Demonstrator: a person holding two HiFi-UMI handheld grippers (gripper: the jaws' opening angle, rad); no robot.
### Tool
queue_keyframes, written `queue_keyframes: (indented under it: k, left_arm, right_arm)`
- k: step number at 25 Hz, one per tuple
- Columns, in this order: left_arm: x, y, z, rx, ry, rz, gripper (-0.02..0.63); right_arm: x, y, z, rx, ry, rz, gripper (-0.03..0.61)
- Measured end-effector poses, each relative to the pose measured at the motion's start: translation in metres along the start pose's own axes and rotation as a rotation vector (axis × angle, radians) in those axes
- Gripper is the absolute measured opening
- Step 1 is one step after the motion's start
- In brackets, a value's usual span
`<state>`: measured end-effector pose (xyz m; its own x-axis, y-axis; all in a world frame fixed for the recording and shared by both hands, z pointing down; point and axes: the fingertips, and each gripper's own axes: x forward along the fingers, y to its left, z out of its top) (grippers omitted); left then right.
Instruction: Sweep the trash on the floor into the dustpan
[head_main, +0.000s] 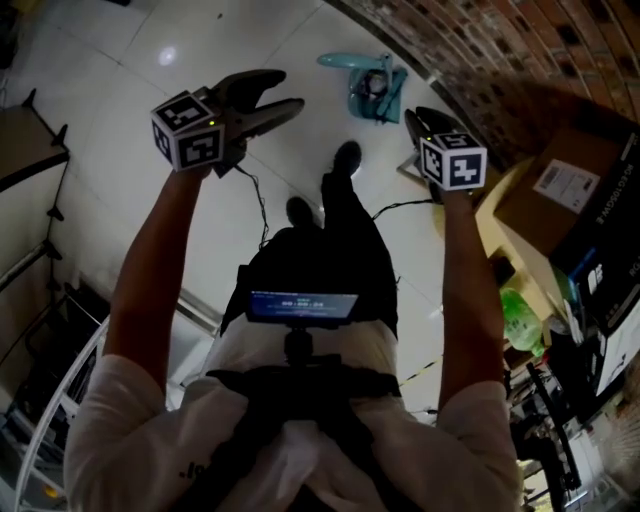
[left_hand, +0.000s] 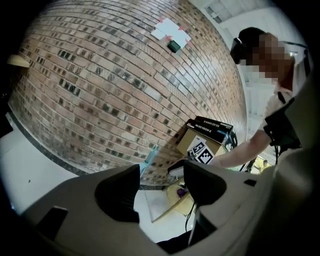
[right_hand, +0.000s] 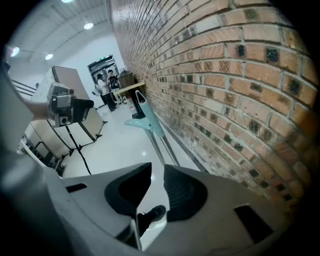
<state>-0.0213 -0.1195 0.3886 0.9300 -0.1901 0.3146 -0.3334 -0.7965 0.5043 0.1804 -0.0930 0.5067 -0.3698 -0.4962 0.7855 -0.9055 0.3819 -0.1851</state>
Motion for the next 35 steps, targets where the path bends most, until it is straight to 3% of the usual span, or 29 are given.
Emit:
queue_keyframes:
  k: [3, 5, 7, 17, 28, 35]
  left_arm:
    - [-0.018, -0.015, 0.003, -0.008, -0.048, 0.013, 0.203]
    - [-0.029, -0.028, 0.005, 0.001, -0.080, 0.018, 0.078]
    - [-0.037, -0.040, 0.008, 0.009, -0.109, 0.013, 0.003]
    - [-0.038, -0.096, 0.013, 0.060, -0.156, 0.026, 0.003]
    - [-0.032, -0.130, 0.026, 0.061, -0.224, 0.005, 0.003]
    - [-0.030, -0.142, 0.029, 0.084, -0.233, 0.059, 0.003]
  right_arm:
    - [-0.013, 0.014, 0.005, -0.003, -0.041, -0.027, 0.049]
    - [-0.023, 0.021, 0.004, 0.030, -0.060, -0.025, 0.015]
    - [-0.033, 0.029, 0.006, 0.071, -0.075, -0.015, 0.012]
    - [-0.088, 0.063, 0.027, 0.111, -0.227, -0.039, 0.012]
    - [-0.126, 0.089, 0.026, 0.121, -0.308, -0.071, 0.012]
    - [-0.164, 0.152, 0.043, 0.062, -0.388, 0.014, 0.012]
